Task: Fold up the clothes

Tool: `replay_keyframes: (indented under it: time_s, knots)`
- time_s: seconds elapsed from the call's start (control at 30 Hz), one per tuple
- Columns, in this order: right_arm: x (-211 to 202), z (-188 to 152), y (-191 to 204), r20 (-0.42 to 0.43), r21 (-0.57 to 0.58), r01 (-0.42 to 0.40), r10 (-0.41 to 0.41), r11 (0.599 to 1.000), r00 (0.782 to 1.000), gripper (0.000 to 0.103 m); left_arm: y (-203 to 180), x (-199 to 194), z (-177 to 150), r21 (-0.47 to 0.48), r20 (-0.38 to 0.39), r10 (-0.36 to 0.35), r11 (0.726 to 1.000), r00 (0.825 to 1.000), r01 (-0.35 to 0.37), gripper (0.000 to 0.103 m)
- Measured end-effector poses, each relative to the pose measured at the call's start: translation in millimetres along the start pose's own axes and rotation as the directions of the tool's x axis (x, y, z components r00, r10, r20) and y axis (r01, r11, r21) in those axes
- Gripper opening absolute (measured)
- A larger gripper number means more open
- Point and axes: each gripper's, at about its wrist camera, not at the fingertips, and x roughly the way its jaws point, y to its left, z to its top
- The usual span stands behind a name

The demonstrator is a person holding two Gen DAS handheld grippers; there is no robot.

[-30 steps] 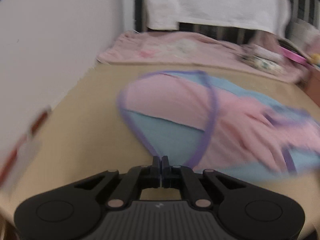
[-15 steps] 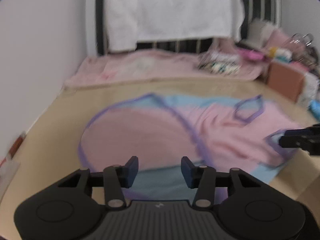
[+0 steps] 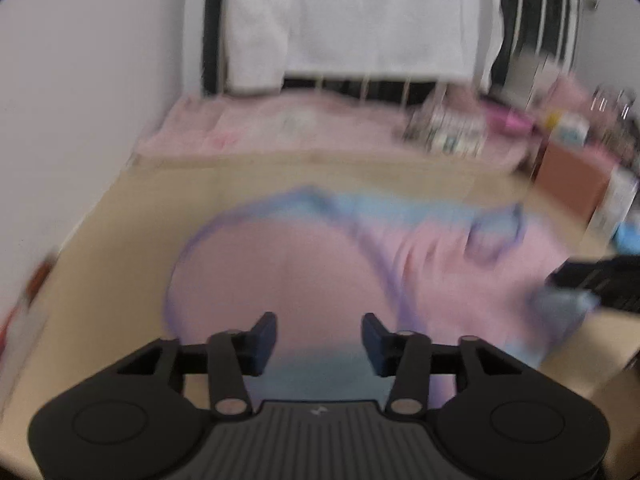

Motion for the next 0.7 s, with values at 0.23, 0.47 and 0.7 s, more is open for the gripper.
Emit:
replay_keyframes:
  time_s: [0.23, 0.47, 0.7]
  knots:
    - [79.1, 57.1, -17.3, -0.054, 0.086, -0.091, 0.096, 0.992, 0.994, 0.036, -1.5, 129.2, 113.4, -0.148, -0.181, -0.123, 0.984, 0.976, 0.097, 0.061]
    - [127.0, 61.7, -49.1, -0.131, 0.286, -0.098, 0.140, 0.953, 0.981, 0.036, 12.2, 192.0, 112.4, -0.310, -0.223, -0.116, 0.950, 0.968, 0.043, 0.006]
    - [140.3, 68.2, -57.9, -0.032, 0.308, -0.143, 0.160, 0.941, 0.987, 0.004, 46.9, 192.3, 93.8, -0.509, -0.084, -0.157, 0.856, 0.984, 0.093, 0.000]
